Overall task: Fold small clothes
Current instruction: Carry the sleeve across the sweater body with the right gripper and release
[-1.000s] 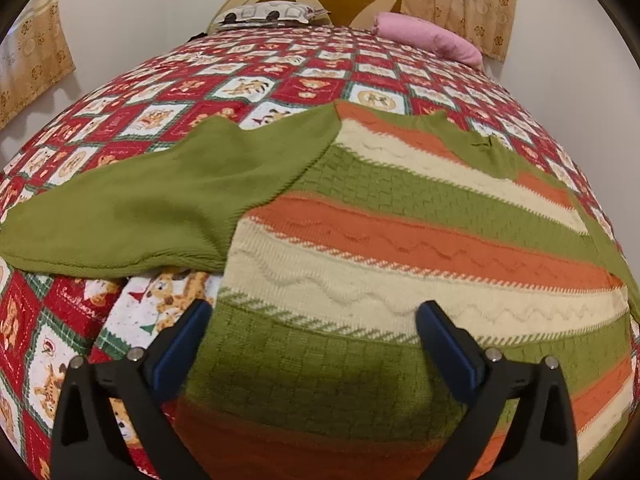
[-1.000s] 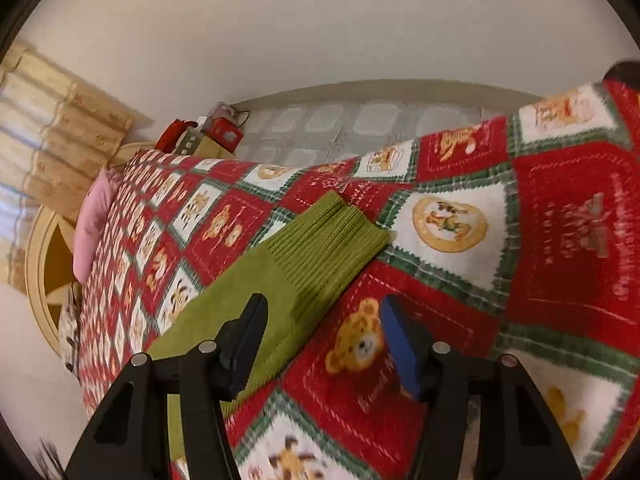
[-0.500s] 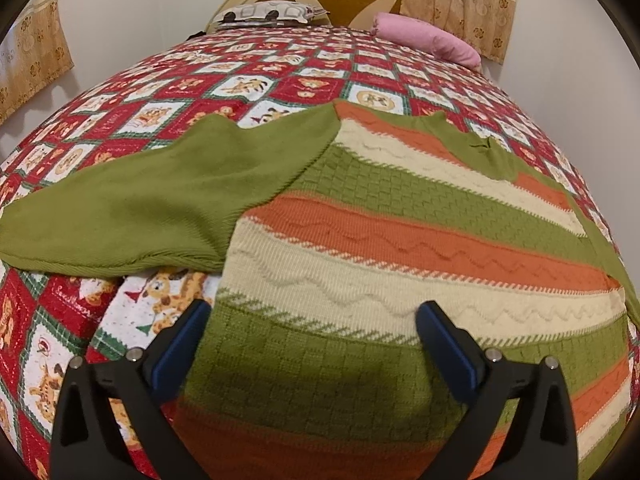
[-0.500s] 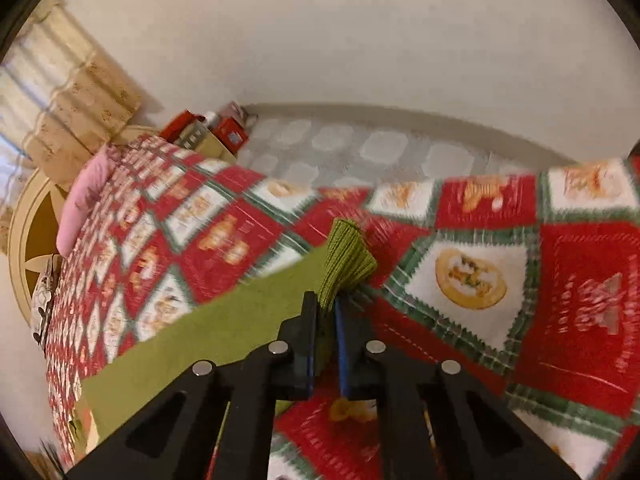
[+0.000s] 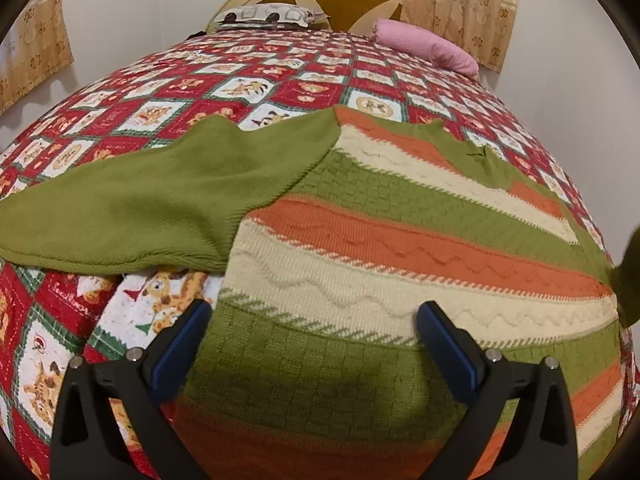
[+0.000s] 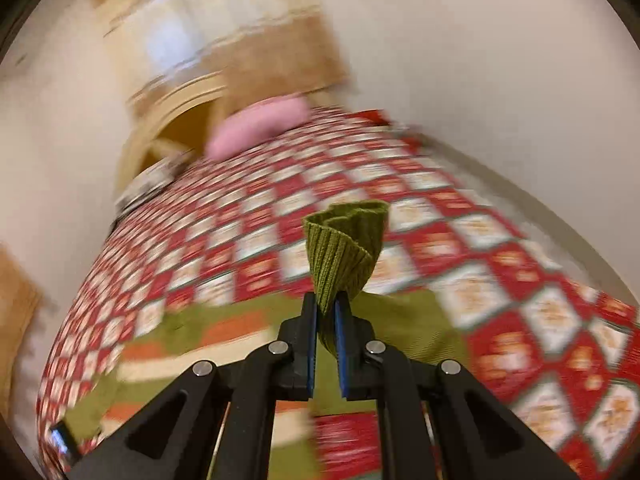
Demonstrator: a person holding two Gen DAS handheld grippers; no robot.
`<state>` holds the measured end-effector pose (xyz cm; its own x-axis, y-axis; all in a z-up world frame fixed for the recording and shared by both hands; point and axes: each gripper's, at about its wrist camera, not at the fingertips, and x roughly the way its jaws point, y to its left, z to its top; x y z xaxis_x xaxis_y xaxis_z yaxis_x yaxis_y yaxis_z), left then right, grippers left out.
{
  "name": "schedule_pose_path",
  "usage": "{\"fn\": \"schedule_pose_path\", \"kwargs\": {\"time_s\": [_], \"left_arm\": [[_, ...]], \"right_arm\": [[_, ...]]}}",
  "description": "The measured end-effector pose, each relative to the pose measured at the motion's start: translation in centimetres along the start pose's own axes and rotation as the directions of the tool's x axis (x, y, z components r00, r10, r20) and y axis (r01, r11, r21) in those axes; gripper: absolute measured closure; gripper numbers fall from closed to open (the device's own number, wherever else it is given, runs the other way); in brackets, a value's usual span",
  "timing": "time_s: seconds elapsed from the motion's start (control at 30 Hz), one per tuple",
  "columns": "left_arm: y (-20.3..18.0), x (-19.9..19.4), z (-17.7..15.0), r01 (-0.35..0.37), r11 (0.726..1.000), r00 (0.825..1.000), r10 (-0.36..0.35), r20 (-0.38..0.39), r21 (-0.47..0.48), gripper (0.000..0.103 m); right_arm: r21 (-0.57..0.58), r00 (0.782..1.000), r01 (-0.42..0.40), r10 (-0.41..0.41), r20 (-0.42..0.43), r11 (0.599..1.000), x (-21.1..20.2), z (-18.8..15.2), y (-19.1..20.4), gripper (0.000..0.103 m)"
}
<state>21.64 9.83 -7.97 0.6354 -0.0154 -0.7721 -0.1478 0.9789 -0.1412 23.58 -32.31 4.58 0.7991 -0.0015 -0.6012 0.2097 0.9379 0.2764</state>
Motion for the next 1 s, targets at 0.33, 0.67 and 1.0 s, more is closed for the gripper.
{"fn": "schedule_pose_path", "kwargs": {"time_s": [0.33,0.67,1.0], "left_arm": [[1.0,-0.5,0.0,0.052,0.997,0.998,-0.051,0.029,-0.048,0.0],[2.4,-1.0,0.1,0.07,0.99,0.996,-0.062,0.069,-0.125,0.0],[2.8,-0.7,0.2,0.057,0.988,0.997,-0.048,0.067,-0.145,0.0]], "right_arm": [[-0.185,0.95,-0.267,0.227,-0.214,0.946,10.1,-8.3,19.2,0.096],[-0.241,0.888,-0.397,0.304,-0.346,0.886,13.7,-13.6,25.5,0.096],[-0.129,0.731,-0.593,0.463,-0.501,0.795,16.7,-16.4,28.9,0.085]]}}
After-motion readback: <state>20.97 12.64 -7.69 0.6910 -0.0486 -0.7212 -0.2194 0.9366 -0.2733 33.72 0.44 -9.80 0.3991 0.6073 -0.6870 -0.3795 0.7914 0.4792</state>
